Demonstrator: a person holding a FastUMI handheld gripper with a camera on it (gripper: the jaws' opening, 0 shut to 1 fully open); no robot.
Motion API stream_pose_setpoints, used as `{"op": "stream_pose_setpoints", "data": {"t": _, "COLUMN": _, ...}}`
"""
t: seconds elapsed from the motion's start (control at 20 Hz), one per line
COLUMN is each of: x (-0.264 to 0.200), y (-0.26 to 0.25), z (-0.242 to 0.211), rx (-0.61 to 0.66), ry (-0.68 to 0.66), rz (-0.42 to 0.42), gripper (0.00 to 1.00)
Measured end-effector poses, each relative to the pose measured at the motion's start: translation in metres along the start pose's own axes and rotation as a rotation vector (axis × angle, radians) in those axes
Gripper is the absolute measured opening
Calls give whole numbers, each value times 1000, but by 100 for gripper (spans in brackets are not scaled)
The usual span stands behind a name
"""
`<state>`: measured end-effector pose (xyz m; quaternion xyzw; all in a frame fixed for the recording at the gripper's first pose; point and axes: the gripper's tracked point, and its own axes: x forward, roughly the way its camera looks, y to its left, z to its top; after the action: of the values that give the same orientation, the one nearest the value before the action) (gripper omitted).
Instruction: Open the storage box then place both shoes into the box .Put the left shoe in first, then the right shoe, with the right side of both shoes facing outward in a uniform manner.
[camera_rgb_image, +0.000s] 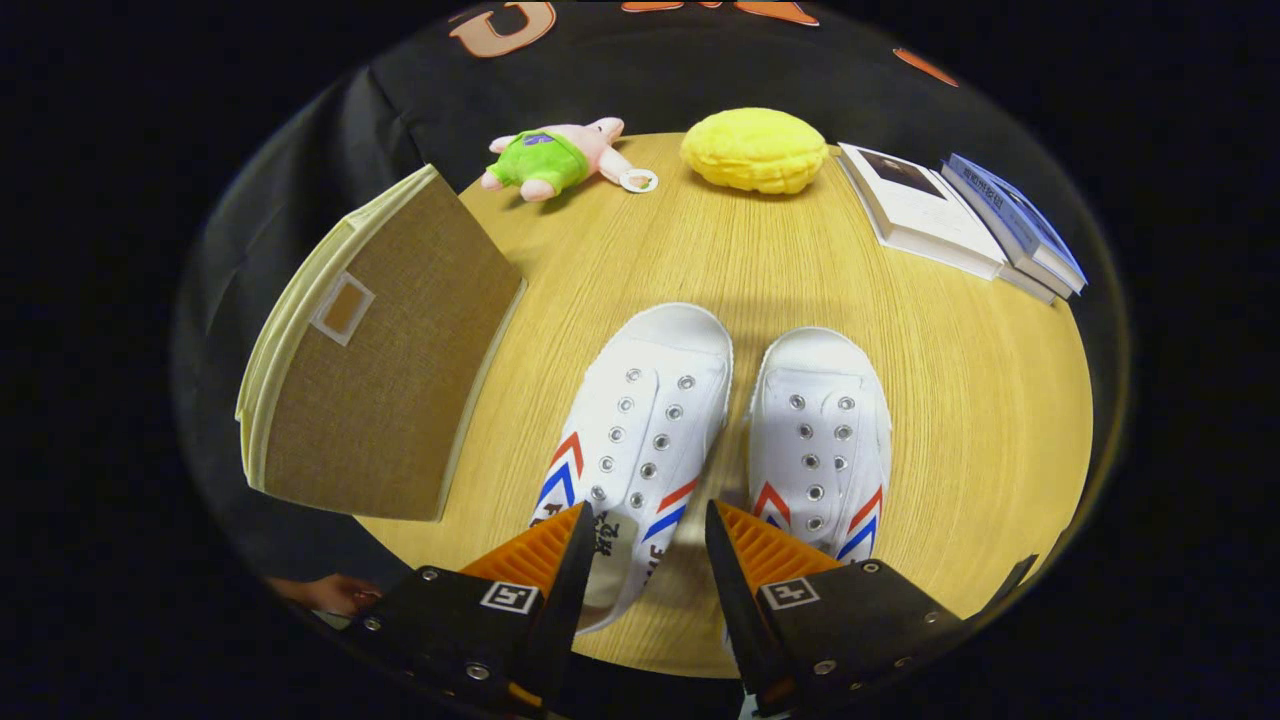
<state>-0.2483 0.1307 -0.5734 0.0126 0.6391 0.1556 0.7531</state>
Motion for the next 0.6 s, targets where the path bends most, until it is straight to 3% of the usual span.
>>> {"op": "stream_pose_setpoints", "data": {"t": 0.1, "x": 10, "y": 1, "z": 0, "rx": 40, "ry": 5, "rz": 20, "gripper": 61}}
{"op": "stream_pose_setpoints", "data": {"t": 0.25, "x": 20, "y": 11, "z": -1, "rx": 114, "ry": 26, "rz": 98, "gripper": 44}}
{"op": "stream_pose_setpoints", "data": {"t": 0.45, "x": 21, "y": 8, "z": -2, "rx": 173, "ry": 46, "rz": 130, "gripper": 31}}
{"op": "stream_pose_setpoints", "data": {"t": 0.6, "x": 14, "y": 6, "z": 2, "rx": 289, "ry": 42, "rz": 147, "gripper": 10}}
